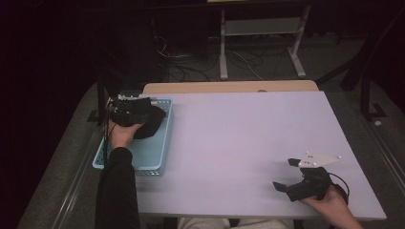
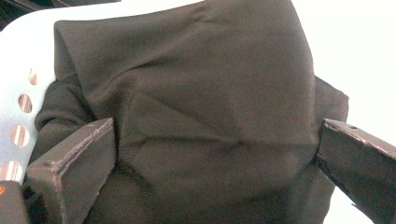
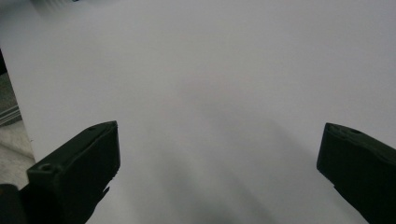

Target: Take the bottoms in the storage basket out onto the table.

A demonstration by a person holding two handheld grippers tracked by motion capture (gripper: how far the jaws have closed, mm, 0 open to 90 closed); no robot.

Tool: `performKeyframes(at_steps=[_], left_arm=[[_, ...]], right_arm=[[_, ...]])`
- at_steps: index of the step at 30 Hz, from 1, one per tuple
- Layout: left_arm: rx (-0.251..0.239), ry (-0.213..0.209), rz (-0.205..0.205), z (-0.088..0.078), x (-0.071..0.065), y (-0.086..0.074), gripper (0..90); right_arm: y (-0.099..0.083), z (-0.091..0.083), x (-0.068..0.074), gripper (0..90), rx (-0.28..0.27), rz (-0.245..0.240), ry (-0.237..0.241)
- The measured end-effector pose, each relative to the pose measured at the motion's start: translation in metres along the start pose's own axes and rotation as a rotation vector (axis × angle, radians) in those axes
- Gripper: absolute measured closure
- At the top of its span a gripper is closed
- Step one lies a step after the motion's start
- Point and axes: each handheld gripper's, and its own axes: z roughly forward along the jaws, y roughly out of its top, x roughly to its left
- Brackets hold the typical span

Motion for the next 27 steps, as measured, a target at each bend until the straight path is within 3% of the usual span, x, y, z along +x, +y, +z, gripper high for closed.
performKeyframes(at_steps=[6, 11, 22, 23, 27], left_arm=[[0.059, -0.027, 0.029, 0.008, -0.007, -0.003, 0.0], [0.093, -0.048, 0.010, 0.015, -0.006, -0.007, 0.0], [0.118, -0.012, 0.028, 0.023, -0.008, -0.011, 0.4], [0.127, 0.014, 0.030, 0.023, -0.008, -0.011, 5.7], [0.131, 0.019, 0.024, 0.023, -0.009, -0.011, 9.5]], right_arm=[[0.000, 0.000, 0.000, 0.0, 0.001, 0.000, -0.001], [0.000, 0.000, 0.000, 0.0, 0.004, 0.001, -0.002], [0.000, 0.001, 0.000, 0.0, 0.006, 0.000, -0.005], [0.000, 0.001, 0.000, 0.0, 0.007, -0.001, -0.005], [0.000, 0.001, 0.000, 0.0, 0.009, -0.002, -0.004]])
